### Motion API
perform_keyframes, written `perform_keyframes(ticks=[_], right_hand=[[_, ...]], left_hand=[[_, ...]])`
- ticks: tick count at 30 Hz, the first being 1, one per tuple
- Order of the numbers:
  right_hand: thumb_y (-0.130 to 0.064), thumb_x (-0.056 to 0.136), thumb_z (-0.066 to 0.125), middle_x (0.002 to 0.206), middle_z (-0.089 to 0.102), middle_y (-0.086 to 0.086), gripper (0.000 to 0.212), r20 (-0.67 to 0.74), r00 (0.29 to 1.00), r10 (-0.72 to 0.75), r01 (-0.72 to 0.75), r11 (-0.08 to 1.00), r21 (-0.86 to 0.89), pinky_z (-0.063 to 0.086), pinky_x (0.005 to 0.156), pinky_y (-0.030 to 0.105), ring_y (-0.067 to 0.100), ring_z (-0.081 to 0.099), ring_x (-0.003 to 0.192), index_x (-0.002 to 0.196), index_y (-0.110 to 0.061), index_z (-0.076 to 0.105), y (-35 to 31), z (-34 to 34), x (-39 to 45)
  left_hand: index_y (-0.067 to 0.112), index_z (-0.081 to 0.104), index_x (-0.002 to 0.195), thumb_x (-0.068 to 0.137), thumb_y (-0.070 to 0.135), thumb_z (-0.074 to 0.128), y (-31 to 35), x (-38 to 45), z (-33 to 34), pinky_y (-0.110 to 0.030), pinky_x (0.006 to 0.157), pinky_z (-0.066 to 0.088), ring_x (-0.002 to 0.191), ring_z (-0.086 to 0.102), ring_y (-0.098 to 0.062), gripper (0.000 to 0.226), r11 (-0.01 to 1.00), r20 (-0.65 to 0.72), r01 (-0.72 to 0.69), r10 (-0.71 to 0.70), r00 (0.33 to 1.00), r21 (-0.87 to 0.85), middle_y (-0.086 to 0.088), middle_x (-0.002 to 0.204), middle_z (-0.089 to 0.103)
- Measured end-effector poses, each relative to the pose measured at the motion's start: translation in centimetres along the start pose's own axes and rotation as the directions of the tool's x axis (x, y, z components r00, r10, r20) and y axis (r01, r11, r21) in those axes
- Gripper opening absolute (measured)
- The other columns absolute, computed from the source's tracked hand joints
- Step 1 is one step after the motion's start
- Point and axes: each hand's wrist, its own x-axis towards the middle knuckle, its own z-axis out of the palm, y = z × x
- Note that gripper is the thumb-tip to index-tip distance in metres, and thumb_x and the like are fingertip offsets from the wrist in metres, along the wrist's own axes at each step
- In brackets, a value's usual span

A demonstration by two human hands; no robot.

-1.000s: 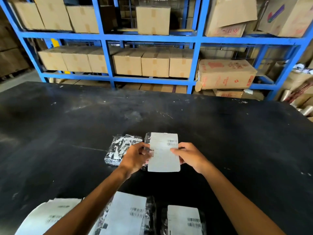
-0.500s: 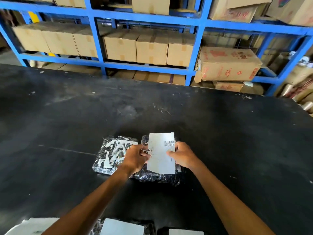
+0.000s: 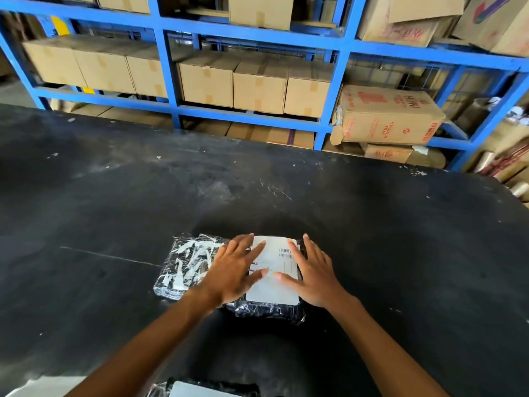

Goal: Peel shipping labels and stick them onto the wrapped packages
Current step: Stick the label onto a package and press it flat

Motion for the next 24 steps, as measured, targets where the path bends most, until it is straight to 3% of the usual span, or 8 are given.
perform_keyframes(ticks=[3,5,8,11,13,15,21,24], right_hand=[[-0.08,0.078,0.018,0.159,-0.021,0.007,0.086,0.067,0.998,0.021,-0.021,1.0,-0.007,-0.006,0.117,0.046,0.025,-0.014,0.147,0.15,-0.037,-0.004,0.0,1.0,0.5],[-0.072,0.086,0.026,0.159,-0.02,0.009,0.08,0.046,0.997,0.068,-0.07,0.996,0.051,-0.004,0.118,0.046,0.027,-0.011,0.148,0.149,-0.038,-0.007,0.0,1.4,0.2],[-0.067,0.088,0.036,0.162,0.006,0.006,0.081,0.038,0.987,0.159,-0.163,0.94,0.3,0.008,0.118,0.047,0.027,0.01,0.148,0.149,-0.038,-0.008,0.4,2.2,-1.1],[-0.07,0.081,0.047,0.152,0.036,-0.011,0.083,0.039,0.984,0.173,-0.162,0.787,0.595,0.027,0.115,0.048,0.019,0.035,0.14,0.144,-0.052,-0.004,0.1,2.6,-2.5],[-0.065,0.08,0.054,0.148,0.043,-0.011,0.084,0.021,0.978,0.207,-0.167,0.72,0.673,0.035,0.112,0.045,0.015,0.042,0.135,0.144,-0.052,0.001,-0.3,2.8,-2.8],[-0.056,0.082,0.058,0.148,0.043,-0.009,0.082,-0.008,0.975,0.223,-0.153,0.692,0.705,0.037,0.112,0.043,0.013,0.043,0.133,0.146,-0.046,0.007,-0.9,2.7,-3.0],[-0.043,0.086,0.062,0.145,0.045,-0.008,0.077,-0.102,0.96,0.261,-0.1,0.659,0.746,0.038,0.108,0.033,0.012,0.045,0.131,0.149,-0.035,0.018,-1.6,0.0,-5.8],[-0.041,0.085,0.064,0.144,0.047,-0.007,0.075,-0.114,0.956,0.271,-0.082,0.619,0.781,0.039,0.107,0.031,0.009,0.048,0.126,0.148,-0.03,0.026,-0.8,-1.5,-8.7]], left_hand=[[0.037,-0.009,0.146,0.064,0.077,-0.016,-1.1,1.2,1.6,-0.039,0.112,-0.014,0.146,-0.018,-0.024,0.091,0.999,0.102,-0.045,0.043,0.994,0.025,-0.001,0.153,-0.023],[0.038,-0.008,0.147,0.068,0.078,-0.013,-1.1,1.1,2.2,-0.041,0.115,-0.01,0.146,-0.018,-0.026,0.088,0.999,0.111,0.023,-0.018,0.994,-0.041,-0.001,0.151,-0.027],[0.034,-0.002,0.15,0.088,0.067,0.015,-1.3,-0.2,3.4,-0.048,0.117,0.014,0.146,0.011,-0.034,0.072,0.955,0.069,0.201,-0.19,0.979,-0.218,-0.016,0.159,0.007],[0.018,0.048,0.128,0.084,0.072,0.017,-1.1,-1.4,3.3,-0.043,0.093,0.048,0.102,0.063,-0.033,0.076,0.925,0.0,0.323,-0.329,0.944,-0.202,-0.016,0.109,0.067],[0.01,0.059,0.087,0.087,0.068,0.021,-0.7,-1.3,2.7,-0.038,0.078,0.053,0.079,0.066,-0.031,0.069,0.907,0.031,0.35,-0.353,0.935,-0.234,-0.016,0.085,0.07],[0.01,0.054,0.071,0.093,0.058,0.027,-0.6,-1.0,1.8,-0.039,0.074,0.053,0.077,0.067,-0.035,0.06,0.89,0.042,0.34,-0.344,0.938,-0.305,-0.02,0.081,0.07],[0.014,0.047,0.069,0.095,0.05,0.036,0.6,-2.9,-0.9,-0.028,0.053,0.039,0.057,0.055,-0.016,0.046,0.862,0.007,0.238,-0.262,0.965,-0.447,-0.001,0.064,0.057],[0.009,0.06,0.078,0.093,0.051,0.042,3.0,-4.9,-2.7,-0.028,0.061,0.043,0.06,0.061,-0.021,0.048,0.863,-0.079,0.167,-0.231,0.97,-0.476,-0.002,0.067,0.062]])
